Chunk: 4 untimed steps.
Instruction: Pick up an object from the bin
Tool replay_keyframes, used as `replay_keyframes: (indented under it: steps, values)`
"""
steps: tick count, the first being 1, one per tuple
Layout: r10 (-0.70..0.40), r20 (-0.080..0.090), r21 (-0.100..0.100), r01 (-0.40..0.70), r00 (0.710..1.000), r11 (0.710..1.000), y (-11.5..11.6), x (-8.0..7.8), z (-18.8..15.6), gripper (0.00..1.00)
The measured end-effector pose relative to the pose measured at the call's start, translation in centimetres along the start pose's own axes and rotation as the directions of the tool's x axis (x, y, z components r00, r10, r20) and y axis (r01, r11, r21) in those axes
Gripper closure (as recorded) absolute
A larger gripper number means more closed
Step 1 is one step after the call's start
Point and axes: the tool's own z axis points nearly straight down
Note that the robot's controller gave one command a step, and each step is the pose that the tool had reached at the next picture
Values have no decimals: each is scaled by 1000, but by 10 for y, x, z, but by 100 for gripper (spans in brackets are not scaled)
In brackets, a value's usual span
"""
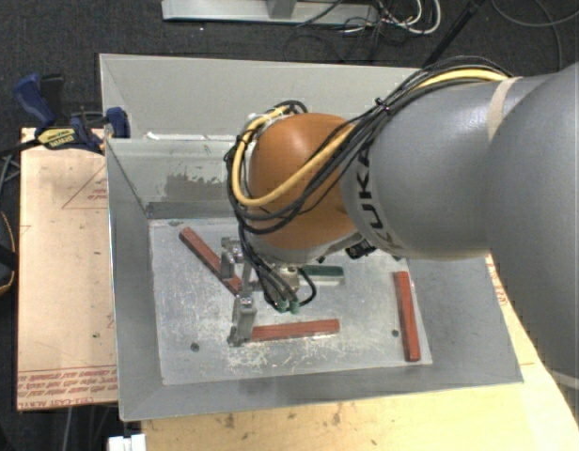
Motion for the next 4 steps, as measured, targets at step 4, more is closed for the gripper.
replay_keyframes:
  steps: [4]
  values:
    - [-318,1,0,318,948,948,-36,-10,39,0]
